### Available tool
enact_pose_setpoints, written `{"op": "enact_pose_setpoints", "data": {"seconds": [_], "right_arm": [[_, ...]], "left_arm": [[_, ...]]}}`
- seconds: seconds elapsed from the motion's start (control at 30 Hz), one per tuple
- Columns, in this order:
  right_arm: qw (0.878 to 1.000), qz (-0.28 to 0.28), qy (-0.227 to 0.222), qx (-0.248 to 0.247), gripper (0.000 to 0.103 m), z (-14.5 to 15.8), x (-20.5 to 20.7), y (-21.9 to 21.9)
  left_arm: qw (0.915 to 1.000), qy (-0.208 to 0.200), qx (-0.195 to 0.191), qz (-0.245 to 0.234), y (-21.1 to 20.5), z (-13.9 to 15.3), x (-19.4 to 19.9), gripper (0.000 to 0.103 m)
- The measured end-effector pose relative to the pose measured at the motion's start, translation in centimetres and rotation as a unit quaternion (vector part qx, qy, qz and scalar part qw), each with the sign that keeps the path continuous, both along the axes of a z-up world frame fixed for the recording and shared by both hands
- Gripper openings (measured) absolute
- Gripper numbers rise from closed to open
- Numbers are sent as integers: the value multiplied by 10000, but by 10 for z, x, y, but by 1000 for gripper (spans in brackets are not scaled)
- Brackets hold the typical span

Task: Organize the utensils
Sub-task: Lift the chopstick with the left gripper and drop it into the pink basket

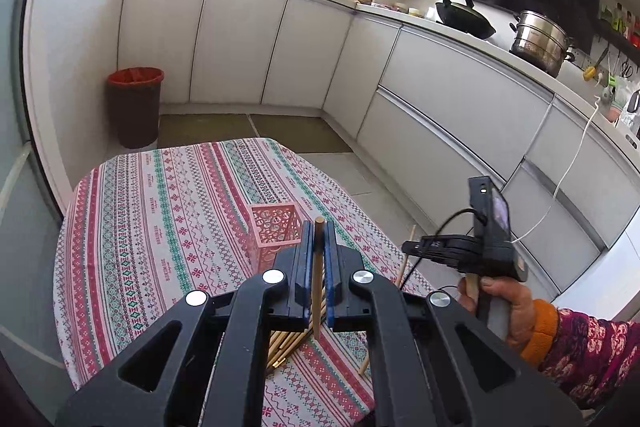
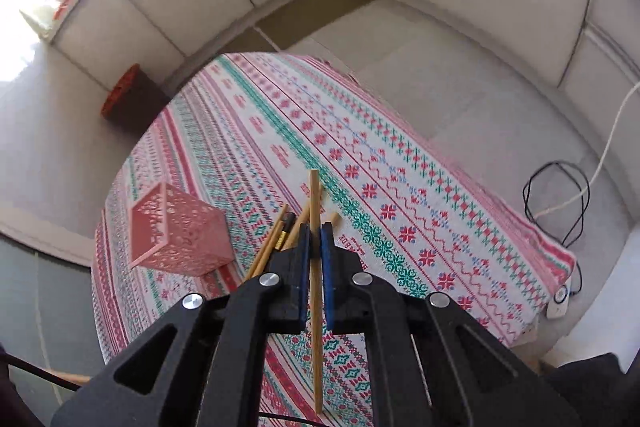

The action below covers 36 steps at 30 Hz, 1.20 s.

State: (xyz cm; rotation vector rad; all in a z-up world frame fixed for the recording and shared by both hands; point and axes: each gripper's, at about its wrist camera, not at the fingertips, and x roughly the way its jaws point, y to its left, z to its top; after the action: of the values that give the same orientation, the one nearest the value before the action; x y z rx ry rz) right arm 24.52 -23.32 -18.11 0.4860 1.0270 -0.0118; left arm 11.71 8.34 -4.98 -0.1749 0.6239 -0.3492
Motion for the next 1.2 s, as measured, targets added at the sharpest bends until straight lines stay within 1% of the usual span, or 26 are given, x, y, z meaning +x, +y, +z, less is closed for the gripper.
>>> {"op": "enact_pose_setpoints", "data": {"seconds": [0.13, 0.27, 0.4, 0.5, 0.6, 0.7, 0.8, 0.9, 1.0, 1.03, 1.1, 1.2], "right_arm": [[9975, 367, -608, -32, 6, 56, -32, -5], [9900, 560, -1289, -78, 6, 118, -45, -7], [9799, 625, -1897, -28, 6, 167, -42, -9], [9732, 664, -2201, 95, 6, 193, -29, -4], [9673, 730, -2425, 140, 6, 210, -15, 4], [9646, 861, -2488, 185, 6, 216, 0, 13], [9634, 987, -2486, 167, 6, 213, 14, 25], [9638, 1091, -2427, 139, 6, 203, 26, 36], [9659, 1198, -2292, 98, 6, 189, 36, 46], [9663, 1242, -2254, 100, 6, 185, 40, 49], [9668, 1295, -2200, 49, 6, 177, 42, 54], [9673, 1358, -2144, -20, 6, 168, 47, 60]], "left_arm": [[9998, -150, 104, 46, -8, 20, 0, 4], [9993, -294, 160, 166, -13, 40, 6, 4], [9978, -475, 160, 423, -12, 59, 20, 4], [9958, -642, 182, 620, -10, 72, 35, 4], [9944, -728, 100, 755, -6, 80, 50, 4], [9929, -800, 137, 865, -5, 83, 67, 4], [9918, -810, 221, 964, -7, 78, 84, 4], [9910, -737, 318, 1071, -8, 61, 102, 4], [9933, -442, 346, 1011, -8, 38, 119, 7], [9940, -348, 279, 994, -7, 30, 122, 7], [9939, -282, 57, 1068, 1, 21, 123, 7], [9902, -444, -309, 1288, 15, 21, 113, 11]]}}
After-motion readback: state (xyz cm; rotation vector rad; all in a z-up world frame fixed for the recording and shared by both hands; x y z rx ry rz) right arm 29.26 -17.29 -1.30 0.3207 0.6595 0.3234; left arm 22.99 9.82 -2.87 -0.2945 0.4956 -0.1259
